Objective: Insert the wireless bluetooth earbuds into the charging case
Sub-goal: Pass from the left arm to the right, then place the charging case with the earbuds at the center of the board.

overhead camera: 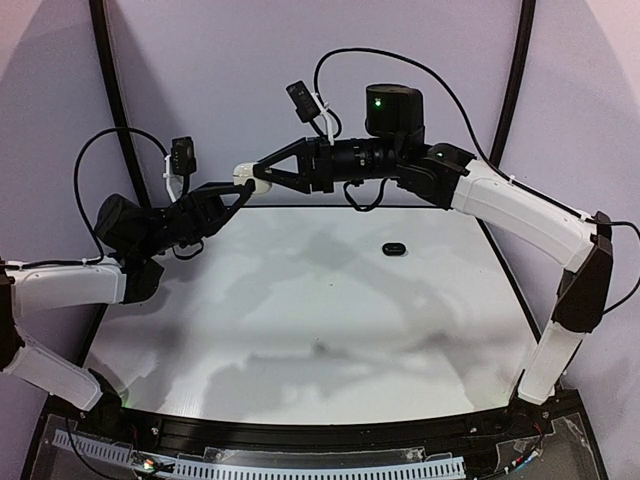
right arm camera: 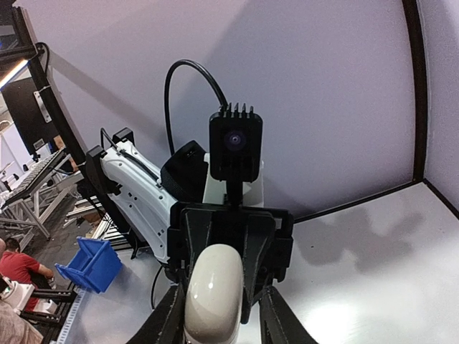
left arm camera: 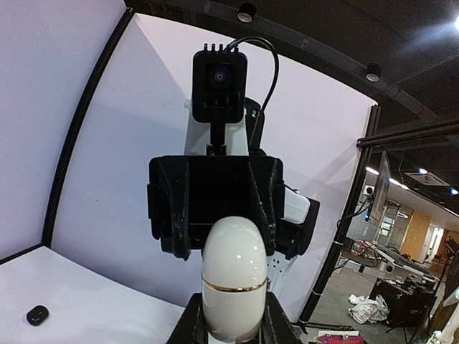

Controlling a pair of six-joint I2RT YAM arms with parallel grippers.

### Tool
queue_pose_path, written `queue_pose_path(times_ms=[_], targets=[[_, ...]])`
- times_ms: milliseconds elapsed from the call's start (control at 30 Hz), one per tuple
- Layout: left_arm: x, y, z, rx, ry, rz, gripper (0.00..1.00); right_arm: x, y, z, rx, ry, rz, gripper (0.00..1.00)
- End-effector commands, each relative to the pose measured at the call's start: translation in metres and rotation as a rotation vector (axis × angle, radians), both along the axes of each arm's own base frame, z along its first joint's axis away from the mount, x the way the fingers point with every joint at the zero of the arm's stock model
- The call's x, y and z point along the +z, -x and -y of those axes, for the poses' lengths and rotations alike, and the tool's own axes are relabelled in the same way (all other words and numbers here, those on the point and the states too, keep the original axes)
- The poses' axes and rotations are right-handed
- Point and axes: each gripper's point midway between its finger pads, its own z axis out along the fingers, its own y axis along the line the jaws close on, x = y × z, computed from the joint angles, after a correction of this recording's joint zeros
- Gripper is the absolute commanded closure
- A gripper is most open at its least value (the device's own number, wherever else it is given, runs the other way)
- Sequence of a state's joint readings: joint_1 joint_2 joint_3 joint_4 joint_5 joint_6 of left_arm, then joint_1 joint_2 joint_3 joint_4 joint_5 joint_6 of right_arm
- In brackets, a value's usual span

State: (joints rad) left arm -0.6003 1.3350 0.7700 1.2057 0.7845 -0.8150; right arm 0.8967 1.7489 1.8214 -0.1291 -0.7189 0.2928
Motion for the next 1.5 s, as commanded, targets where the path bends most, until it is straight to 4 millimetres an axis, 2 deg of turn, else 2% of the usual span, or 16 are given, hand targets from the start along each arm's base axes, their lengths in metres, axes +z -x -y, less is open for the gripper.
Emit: queue_pose_path(times_ms=[0,267,333,400,567,600,633,667,700,767,900,967,1067,1100,1300,1467], targets=[[0.022,0.008,-0.007,0.008,0.049,0.083,0.99,0.001,0.006,-0.001,0.033,0.011,-0.007,0.67],[0.023,0.006,-0.008,0.012,0.057,0.086,0.99,-0.006,0.005,-0.003,0.036,0.027,-0.023,0.76],[0.024,0.006,-0.009,0.012,0.058,0.086,0.99,-0.006,0.004,-0.004,0.037,0.029,-0.022,0.83],[0.023,0.006,-0.009,0.012,0.057,0.085,0.99,-0.003,0.003,-0.004,0.034,0.028,-0.014,0.99],[0.02,0.002,-0.009,0.038,0.051,0.072,0.97,0.002,-0.005,-0.003,-0.01,0.028,0.0,1.0],[0.017,-0.002,-0.009,0.059,0.043,0.062,0.85,0.002,-0.01,-0.001,-0.033,0.035,-0.004,1.0],[0.016,-0.003,-0.01,0.072,0.039,0.061,0.6,0.002,-0.014,0.001,-0.048,0.038,-0.004,1.0],[0.011,-0.006,-0.01,0.088,0.028,0.056,0.47,0.002,-0.018,0.004,-0.061,0.041,-0.008,1.0],[0.007,-0.011,-0.011,0.119,0.012,0.051,0.15,0.003,-0.024,0.009,-0.08,0.042,-0.011,1.0],[-0.014,-0.03,-0.013,0.196,-0.055,-0.013,0.03,0.001,-0.036,0.019,-0.1,0.053,-0.028,1.0],[-0.034,-0.063,-0.027,0.391,-0.153,-0.086,0.01,-0.006,-0.061,0.04,-0.152,0.079,-0.064,1.0],[-0.042,-0.072,-0.036,0.469,-0.199,-0.088,0.01,-0.026,-0.086,0.056,-0.208,0.127,-0.1,1.0],[-0.048,-0.076,-0.045,0.527,-0.241,-0.087,0.01,-0.087,-0.126,0.091,-0.298,0.267,-0.218,1.0],[-0.051,-0.077,-0.047,0.54,-0.258,-0.096,0.01,-0.119,-0.138,0.11,-0.328,0.327,-0.291,1.0],[-0.06,-0.073,-0.05,0.542,-0.281,-0.118,0.01,-0.234,-0.147,0.188,-0.41,0.448,-0.535,1.0],[-0.06,-0.073,-0.048,0.535,-0.288,-0.108,0.01,-0.298,-0.161,0.241,-0.494,0.516,-0.65,1.0]])
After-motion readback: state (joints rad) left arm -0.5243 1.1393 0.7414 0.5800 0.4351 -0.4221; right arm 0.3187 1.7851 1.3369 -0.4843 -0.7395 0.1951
